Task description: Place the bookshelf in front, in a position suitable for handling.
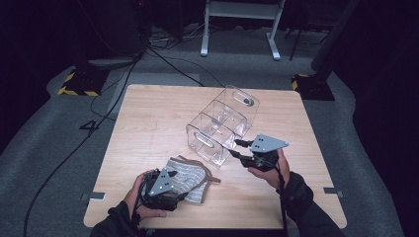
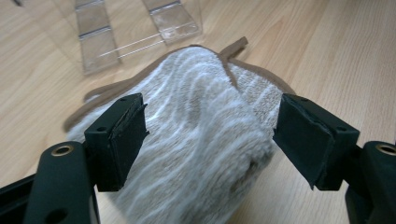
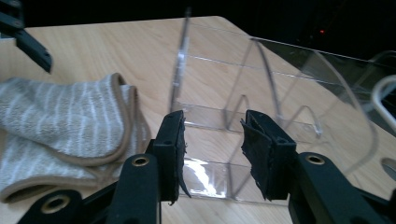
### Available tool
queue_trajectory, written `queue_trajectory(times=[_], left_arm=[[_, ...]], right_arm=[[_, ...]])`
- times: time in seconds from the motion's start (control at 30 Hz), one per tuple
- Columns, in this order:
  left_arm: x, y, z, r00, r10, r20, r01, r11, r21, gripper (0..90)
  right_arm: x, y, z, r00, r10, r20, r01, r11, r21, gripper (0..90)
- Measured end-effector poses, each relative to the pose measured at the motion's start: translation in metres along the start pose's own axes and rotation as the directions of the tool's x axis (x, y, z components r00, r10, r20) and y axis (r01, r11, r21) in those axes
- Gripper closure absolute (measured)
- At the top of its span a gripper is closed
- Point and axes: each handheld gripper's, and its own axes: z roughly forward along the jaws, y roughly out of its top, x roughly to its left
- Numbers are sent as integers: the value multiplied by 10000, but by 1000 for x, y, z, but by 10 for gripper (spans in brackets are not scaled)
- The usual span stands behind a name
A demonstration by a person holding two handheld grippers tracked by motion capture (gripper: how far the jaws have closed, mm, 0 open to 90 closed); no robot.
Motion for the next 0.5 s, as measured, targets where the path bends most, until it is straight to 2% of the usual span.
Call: queue_trajectory(times=[0.03,0.07,0.1,0.13,0.2,0.27,0.33,0.4,0.43,0.5], left_arm=[[3,-1,-5,9999,-60,-107,59,9999,-104,254],[8,-3,-9,9992,-121,-383,120,9999,-40,302],[8,-3,-9,9992,-121,-383,120,9999,-40,316],[10,-5,-9,9983,-176,-549,178,9998,29,316],[16,-10,-6,9979,-327,-566,337,9993,165,355],[19,-15,0,9970,-302,-710,335,9984,454,384],[22,-18,6,9979,-358,-538,388,9976,571,410],[20,-19,11,9989,-364,-293,384,9969,690,421],[19,-19,15,9995,-279,-152,291,9965,781,424],[14,-18,21,9998,-173,-85,180,9955,926,424]], right_arm=[[-4,-2,-3,9999,130,109,-129,9999,-63,591],[-13,-5,-7,9988,273,407,-268,9996,-127,594],[-13,-5,-7,9988,273,407,-268,9996,-127,594],[-18,-7,-7,9976,361,596,-354,9993,-129,599],[-27,-10,-7,9947,489,909,-485,9988,-58,600],[-36,-14,-3,9892,353,1425,-379,9992,157,605],[-51,-21,1,9828,773,1678,-811,9966,159,609],[-58,-24,5,9761,822,2014,-910,9953,346,607],[-62,-25,6,9735,844,2126,-921,9954,266,607],[-69,-27,11,9735,1045,2033,-1138,9929,343,599]])
